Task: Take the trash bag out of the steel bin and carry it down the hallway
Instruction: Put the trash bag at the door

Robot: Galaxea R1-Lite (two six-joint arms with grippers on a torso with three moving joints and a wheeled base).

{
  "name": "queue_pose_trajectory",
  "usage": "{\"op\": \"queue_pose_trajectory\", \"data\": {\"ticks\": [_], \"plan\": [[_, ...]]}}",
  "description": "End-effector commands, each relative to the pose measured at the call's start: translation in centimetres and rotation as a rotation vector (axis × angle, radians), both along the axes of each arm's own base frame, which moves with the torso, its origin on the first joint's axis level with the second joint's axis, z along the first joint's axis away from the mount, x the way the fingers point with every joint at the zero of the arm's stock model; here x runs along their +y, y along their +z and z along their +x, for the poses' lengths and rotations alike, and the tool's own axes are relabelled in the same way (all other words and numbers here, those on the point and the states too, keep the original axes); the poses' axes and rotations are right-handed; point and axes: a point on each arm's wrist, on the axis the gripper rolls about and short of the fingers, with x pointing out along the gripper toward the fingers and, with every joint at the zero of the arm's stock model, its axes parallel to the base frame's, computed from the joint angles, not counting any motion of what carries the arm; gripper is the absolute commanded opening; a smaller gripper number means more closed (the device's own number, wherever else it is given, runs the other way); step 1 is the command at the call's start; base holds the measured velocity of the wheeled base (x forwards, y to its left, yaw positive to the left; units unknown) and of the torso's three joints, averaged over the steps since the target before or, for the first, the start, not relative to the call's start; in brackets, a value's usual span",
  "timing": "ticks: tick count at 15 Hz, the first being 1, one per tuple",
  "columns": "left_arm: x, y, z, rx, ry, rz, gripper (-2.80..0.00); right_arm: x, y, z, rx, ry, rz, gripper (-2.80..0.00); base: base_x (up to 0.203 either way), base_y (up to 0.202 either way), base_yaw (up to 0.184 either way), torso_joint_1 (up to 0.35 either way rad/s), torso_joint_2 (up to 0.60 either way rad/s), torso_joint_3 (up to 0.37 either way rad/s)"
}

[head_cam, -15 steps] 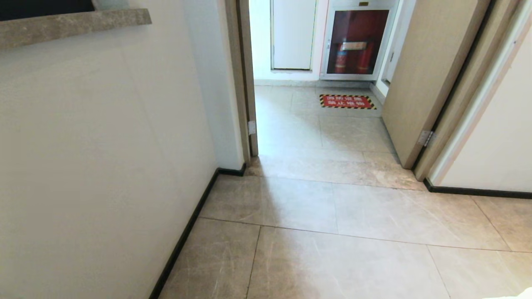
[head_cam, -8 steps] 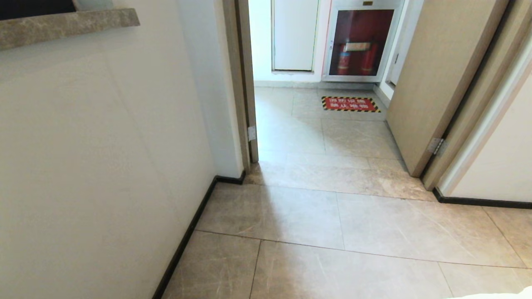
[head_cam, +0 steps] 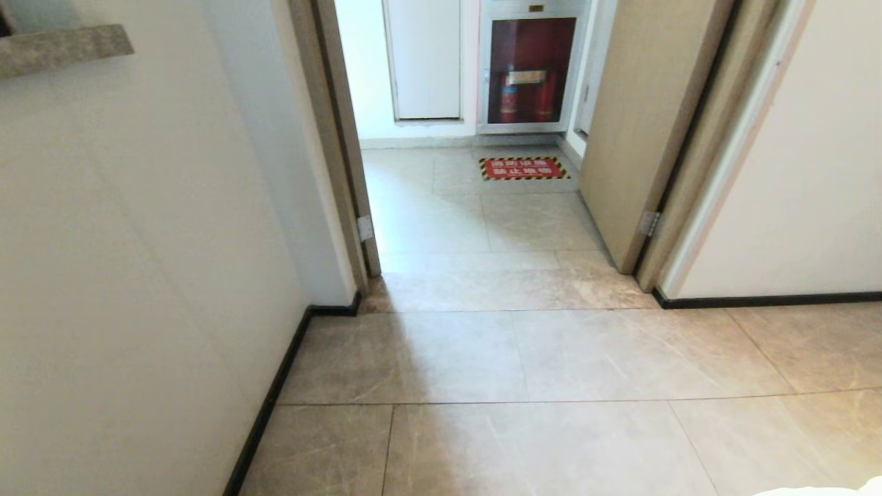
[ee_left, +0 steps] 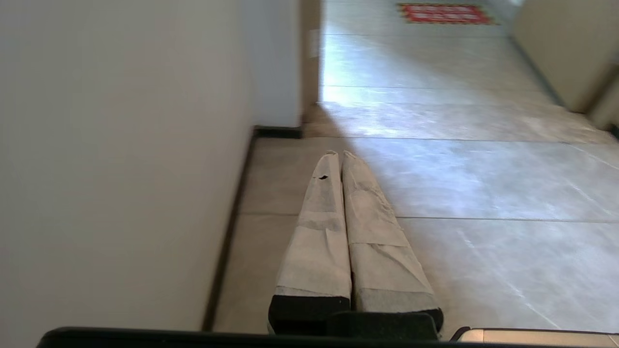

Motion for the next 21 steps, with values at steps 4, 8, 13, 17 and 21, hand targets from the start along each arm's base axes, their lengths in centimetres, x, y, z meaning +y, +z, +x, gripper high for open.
{"op": "queue_pose_trajectory", "data": {"ticks": [4,8,13,17,21], "plan": [[0.0,0.0,0.0,0.0,0.0,-0.001,-2.8,0.0,-0.04,0.01,0.001,-0.001,0.002,-2.8,0.0,0.01,-0.171,0.002,0.0,0.002],[0.0,0.0,0.0,0.0,0.0,-0.001,-2.8,0.0,-0.04,0.01,0.001,-0.001,0.002,-2.8,0.001,0.009,-0.172,0.002,0.0,0.002],[0.0,0.0,0.0,0.0,0.0,-0.001,-2.8,0.0,-0.04,0.01,0.001,-0.001,0.002,-2.8,0.0,0.012,-0.172,0.002,0.0,0.001],[0.0,0.0,0.0,0.0,0.0,-0.001,-2.8,0.0,-0.04,0.01,0.001,-0.001,0.003,-2.8,0.0,0.009,-0.172,0.001,0.0,0.002],[0.0,0.0,0.0,0.0,0.0,-0.001,-2.8,0.0,-0.04,0.01,0.001,-0.001,0.003,-2.8,-0.001,0.01,-0.173,0.003,0.0,0.004]]}}
